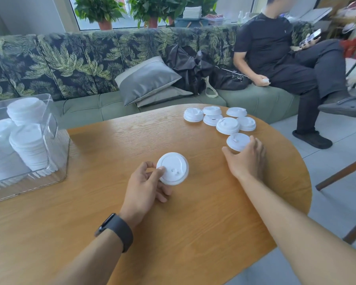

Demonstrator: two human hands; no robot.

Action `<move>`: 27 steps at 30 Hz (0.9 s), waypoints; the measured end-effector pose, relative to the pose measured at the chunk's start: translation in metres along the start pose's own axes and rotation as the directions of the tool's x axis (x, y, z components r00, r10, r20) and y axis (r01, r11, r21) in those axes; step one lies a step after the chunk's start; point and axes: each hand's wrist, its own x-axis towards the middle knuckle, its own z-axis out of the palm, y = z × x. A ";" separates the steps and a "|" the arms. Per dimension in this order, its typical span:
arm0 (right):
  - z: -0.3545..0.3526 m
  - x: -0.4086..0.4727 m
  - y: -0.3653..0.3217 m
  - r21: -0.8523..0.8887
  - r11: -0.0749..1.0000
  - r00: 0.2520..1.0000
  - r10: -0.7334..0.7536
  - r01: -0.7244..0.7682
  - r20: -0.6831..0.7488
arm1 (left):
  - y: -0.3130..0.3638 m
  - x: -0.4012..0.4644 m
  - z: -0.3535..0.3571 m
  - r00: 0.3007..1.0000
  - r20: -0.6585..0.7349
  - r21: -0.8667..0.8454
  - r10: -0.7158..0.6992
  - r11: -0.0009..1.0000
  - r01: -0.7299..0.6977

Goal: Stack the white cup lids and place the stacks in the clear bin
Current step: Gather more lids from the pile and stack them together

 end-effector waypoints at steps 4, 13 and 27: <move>0.006 0.018 0.002 -0.002 0.999 0.999 0.049 -0.049 -0.010 | -0.001 0.018 0.006 0.999 -0.022 0.013 0.027 1.000 -0.027; 0.001 0.006 0.001 0.055 0.998 0.999 -0.014 0.016 -0.037 | -0.005 0.022 0.009 0.997 -0.063 -0.001 0.055 0.998 -0.055; -0.020 -0.131 -0.042 0.572 0.820 0.878 -0.290 0.024 0.380 | -0.012 -0.041 -0.025 0.999 -0.030 -0.186 -0.014 0.983 0.008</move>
